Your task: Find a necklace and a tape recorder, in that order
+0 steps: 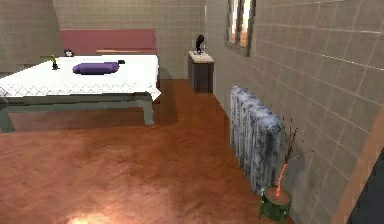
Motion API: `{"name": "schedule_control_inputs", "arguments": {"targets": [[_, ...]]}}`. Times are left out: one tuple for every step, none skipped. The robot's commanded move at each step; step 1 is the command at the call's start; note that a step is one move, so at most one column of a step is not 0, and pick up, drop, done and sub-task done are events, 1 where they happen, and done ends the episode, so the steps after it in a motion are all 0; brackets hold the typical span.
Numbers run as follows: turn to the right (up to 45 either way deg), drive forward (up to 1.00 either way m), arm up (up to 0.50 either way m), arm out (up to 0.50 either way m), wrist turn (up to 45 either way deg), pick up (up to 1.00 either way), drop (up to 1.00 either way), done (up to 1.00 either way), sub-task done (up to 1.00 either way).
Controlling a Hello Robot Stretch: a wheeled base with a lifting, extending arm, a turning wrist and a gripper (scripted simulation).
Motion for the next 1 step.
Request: {"name": "schedule_control_inputs", "arguments": {"targets": [[0.0, 1.00, 0.00, 0.00, 0.0, 0.00, 0.00, 0.00, 0.00]]}}
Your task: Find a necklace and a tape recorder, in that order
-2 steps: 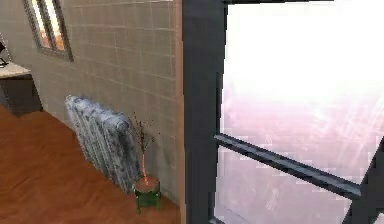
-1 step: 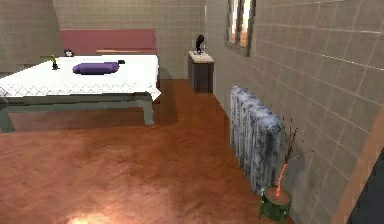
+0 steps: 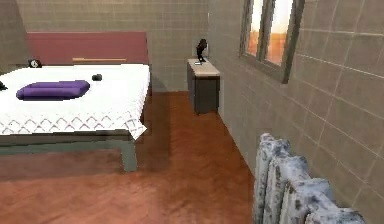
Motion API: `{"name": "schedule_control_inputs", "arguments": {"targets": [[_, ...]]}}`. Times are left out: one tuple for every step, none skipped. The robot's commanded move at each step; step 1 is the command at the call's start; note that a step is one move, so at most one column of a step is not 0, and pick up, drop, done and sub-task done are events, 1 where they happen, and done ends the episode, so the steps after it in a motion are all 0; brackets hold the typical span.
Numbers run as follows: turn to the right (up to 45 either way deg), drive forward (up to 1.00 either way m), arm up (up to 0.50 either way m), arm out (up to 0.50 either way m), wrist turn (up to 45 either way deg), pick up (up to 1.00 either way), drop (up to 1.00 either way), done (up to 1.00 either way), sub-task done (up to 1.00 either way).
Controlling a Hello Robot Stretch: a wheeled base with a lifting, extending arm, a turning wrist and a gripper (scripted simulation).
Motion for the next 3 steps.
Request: {"name": "schedule_control_inputs", "arguments": {"targets": [[-3.0, 0.00, 0.00, 0.00, 0.0, 0.00, 0.00, 0.00, 0.00], [0.0, 1.00, 0.00, 0.00, 0.0, 0.00, 0.00, 0.00, 0.00], [0.0, 0.55, 0.00, 0.00, 0.0, 0.00, 0.00, 0.00, 0.00]]}}
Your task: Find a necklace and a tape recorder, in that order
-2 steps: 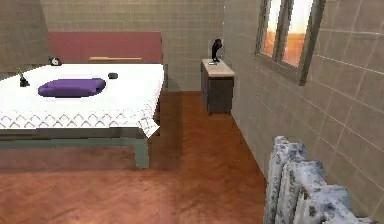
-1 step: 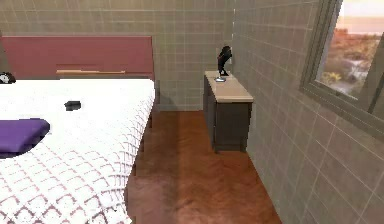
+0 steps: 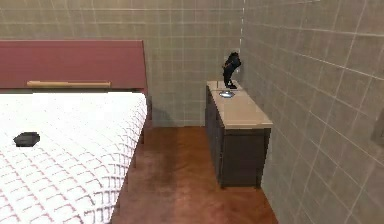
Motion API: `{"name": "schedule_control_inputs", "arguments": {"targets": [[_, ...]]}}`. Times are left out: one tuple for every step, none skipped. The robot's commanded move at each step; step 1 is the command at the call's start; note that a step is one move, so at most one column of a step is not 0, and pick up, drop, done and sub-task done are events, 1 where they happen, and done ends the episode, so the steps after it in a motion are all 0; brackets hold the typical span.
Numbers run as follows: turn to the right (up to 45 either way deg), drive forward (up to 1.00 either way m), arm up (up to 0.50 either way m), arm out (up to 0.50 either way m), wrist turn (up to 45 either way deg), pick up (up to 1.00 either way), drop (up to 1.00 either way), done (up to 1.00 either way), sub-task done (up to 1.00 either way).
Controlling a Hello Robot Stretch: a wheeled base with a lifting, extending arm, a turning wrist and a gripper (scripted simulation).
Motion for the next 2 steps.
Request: {"name": "schedule_control_inputs", "arguments": {"targets": [[0.0, 0.50, 0.00, 0.00, 0.0, 0.00, 0.00, 0.00, 0.00], [-9.0, 0.00, 0.00, 0.00, 0.0, 0.00, 0.00, 0.00, 0.00]]}}
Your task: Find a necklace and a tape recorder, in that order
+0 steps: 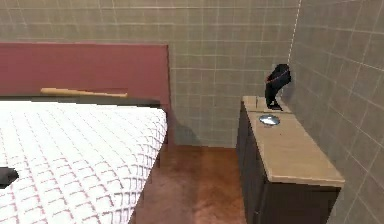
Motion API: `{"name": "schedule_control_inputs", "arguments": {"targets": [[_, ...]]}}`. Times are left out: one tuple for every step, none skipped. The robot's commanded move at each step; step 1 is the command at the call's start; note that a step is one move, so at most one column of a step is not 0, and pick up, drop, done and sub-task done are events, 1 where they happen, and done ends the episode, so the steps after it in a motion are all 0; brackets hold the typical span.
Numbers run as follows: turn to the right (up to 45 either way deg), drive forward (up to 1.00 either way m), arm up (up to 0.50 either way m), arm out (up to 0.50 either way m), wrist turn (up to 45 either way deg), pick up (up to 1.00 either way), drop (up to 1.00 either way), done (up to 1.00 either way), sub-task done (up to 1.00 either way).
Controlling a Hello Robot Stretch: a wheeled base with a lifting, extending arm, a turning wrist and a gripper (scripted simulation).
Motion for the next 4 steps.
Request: {"name": "schedule_control_inputs", "arguments": {"targets": [[0.0, 0.80, 0.00, 0.00, 0.0, 0.00, 0.00, 0.00, 0.00], [36.0, 0.00, 0.00, 0.00, 0.0, 0.00, 0.00, 0.00, 0.00], [0.0, 0.00, 0.00, 0.00, 0.0, 0.00, 0.00, 0.00, 1.00], [45.0, 0.00, 0.00, 0.00, 0.0, 0.00, 0.00, 0.00, 0.00]]}}
